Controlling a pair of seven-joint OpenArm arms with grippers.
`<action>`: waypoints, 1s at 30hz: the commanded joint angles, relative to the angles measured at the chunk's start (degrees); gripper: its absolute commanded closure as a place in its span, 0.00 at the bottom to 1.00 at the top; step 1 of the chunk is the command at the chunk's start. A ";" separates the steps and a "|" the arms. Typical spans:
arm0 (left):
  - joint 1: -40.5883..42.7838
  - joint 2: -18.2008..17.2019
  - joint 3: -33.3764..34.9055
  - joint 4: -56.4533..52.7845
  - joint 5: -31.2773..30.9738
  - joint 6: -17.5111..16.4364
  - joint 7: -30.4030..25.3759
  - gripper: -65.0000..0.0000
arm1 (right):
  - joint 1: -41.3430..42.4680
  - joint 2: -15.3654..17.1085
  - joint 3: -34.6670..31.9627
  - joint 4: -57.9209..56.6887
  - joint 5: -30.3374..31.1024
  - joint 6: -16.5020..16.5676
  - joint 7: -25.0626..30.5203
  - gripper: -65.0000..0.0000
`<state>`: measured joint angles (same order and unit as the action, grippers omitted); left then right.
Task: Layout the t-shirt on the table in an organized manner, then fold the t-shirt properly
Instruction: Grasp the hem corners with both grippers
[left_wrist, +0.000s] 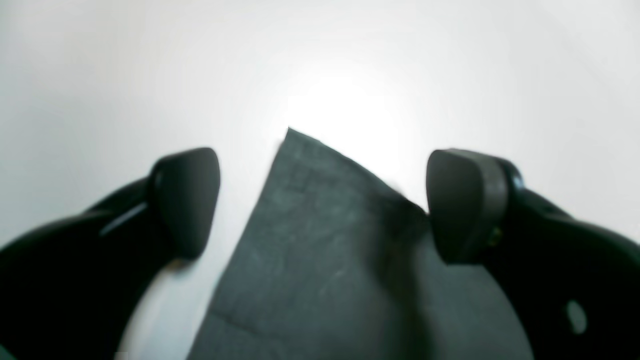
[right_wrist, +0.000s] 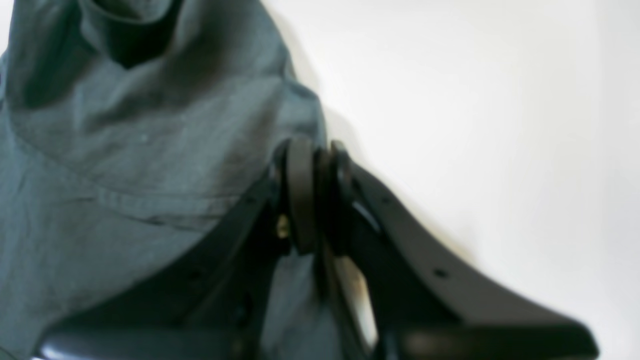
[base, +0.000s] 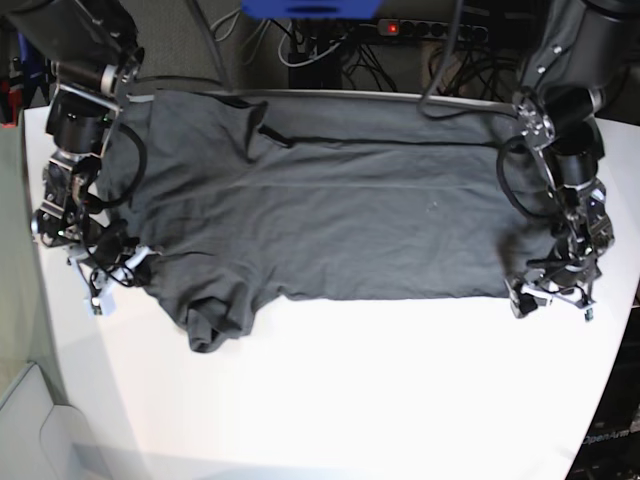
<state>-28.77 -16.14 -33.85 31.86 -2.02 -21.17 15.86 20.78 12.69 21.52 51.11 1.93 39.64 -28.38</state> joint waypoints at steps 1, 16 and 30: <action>-0.54 -0.61 0.04 0.54 -0.31 0.11 0.98 0.10 | 1.07 0.63 0.06 0.71 -0.22 0.36 -0.32 0.94; -0.28 -0.43 -0.13 1.42 -0.40 0.11 4.49 1.00 | 0.54 0.81 0.24 5.63 0.40 0.36 -0.23 0.94; 3.06 -0.08 -0.31 18.65 -0.48 0.11 15.84 1.00 | -2.71 3.09 0.15 10.47 9.19 0.36 -0.67 0.94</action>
<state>-24.38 -15.31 -34.09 49.58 -2.13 -21.17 32.75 16.64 14.44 21.39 60.34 9.78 39.79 -30.70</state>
